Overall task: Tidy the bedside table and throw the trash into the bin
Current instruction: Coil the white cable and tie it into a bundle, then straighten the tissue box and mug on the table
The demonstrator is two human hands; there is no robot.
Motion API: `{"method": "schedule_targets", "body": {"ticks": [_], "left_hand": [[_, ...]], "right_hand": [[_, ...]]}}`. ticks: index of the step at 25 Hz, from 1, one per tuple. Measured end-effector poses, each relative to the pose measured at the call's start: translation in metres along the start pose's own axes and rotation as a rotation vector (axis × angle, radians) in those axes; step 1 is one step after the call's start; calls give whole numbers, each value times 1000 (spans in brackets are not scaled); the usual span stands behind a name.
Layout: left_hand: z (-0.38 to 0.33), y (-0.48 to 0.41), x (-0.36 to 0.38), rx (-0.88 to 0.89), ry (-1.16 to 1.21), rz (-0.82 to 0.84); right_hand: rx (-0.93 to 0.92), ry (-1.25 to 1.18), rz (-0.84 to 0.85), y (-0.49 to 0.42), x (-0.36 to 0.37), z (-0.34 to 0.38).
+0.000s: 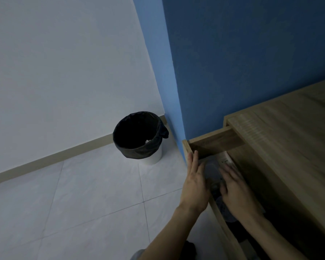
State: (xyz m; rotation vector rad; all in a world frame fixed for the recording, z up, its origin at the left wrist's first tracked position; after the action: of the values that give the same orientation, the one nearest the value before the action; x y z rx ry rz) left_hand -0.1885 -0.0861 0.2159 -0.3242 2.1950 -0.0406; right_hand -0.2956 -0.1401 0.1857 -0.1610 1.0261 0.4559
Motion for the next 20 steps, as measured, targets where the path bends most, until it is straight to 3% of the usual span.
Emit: {"method": "schedule_targets", "body": {"ticks": [3,5,8,20], "left_hand": [[2,-5,2,-19,32,5],[0,-8,4,-43,41,5],[-8,-13,6,-92,126,-17],[-57,-47,26,-299,571,38]], "right_hand": [[-163,109,-258,6,-37,5],[-92,199,-336,8,-63,-8],[46,304,-285,10,-81,-39],[-92,177,-248,11,-92,-79]]}}
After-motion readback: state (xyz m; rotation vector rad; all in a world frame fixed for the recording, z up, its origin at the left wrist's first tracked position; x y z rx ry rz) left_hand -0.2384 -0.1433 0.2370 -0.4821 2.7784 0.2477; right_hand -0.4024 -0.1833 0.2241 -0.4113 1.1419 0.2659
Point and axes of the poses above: each hand's wrist, its own y-axis away from the middle knuckle, its own x-axis out of the palm, z = x × y, the point moved 3 cm from there along -y, towards the middle knuckle, and after that the axes turned 7 degrees about x, right-handed, at the moved point
